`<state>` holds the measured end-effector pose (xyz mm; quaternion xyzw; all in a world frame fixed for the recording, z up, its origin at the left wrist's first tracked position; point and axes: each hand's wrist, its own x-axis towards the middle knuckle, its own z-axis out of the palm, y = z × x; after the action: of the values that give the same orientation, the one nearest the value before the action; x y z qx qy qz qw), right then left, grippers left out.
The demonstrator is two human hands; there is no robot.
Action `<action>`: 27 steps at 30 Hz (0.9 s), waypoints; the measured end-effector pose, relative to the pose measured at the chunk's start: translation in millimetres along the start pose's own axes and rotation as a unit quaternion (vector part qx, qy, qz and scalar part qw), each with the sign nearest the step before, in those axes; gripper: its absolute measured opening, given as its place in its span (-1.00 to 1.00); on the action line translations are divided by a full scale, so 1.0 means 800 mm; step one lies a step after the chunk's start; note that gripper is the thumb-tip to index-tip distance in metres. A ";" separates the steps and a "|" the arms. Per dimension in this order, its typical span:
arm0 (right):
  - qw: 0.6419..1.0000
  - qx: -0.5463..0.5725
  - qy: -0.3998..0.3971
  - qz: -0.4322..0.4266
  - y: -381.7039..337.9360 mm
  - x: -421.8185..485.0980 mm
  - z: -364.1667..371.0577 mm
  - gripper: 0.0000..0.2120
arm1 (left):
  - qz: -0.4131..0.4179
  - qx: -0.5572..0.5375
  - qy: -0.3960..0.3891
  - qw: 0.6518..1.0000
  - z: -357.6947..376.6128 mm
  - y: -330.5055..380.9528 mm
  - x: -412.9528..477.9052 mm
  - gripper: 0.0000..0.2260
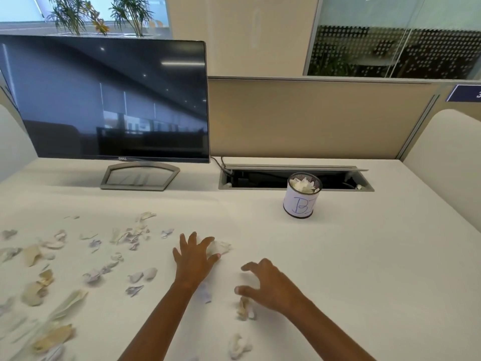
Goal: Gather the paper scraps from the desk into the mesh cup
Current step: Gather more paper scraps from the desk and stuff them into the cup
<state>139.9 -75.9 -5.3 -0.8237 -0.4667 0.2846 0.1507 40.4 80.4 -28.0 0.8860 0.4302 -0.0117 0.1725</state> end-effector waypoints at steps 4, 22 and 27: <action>1.000 -0.002 -0.006 -0.010 -0.019 -0.015 0.021 -0.53 | 0.019 -0.024 0.053 0.998 -0.001 -0.013 -0.012 -0.69; 0.990 0.088 0.112 0.020 -0.025 -0.066 0.064 -0.62 | 0.108 -0.209 0.013 0.972 0.003 -0.040 -0.056 -0.64; 0.996 0.007 0.085 -0.001 -0.022 -0.082 0.083 -0.50 | 0.158 -0.044 -0.018 0.986 0.016 -0.042 -0.069 -0.43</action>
<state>60.9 -124.2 -27.4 -0.8434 -0.4508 0.2172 0.1958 -18.7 53.7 -41.0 0.9341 0.2813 0.0190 0.2188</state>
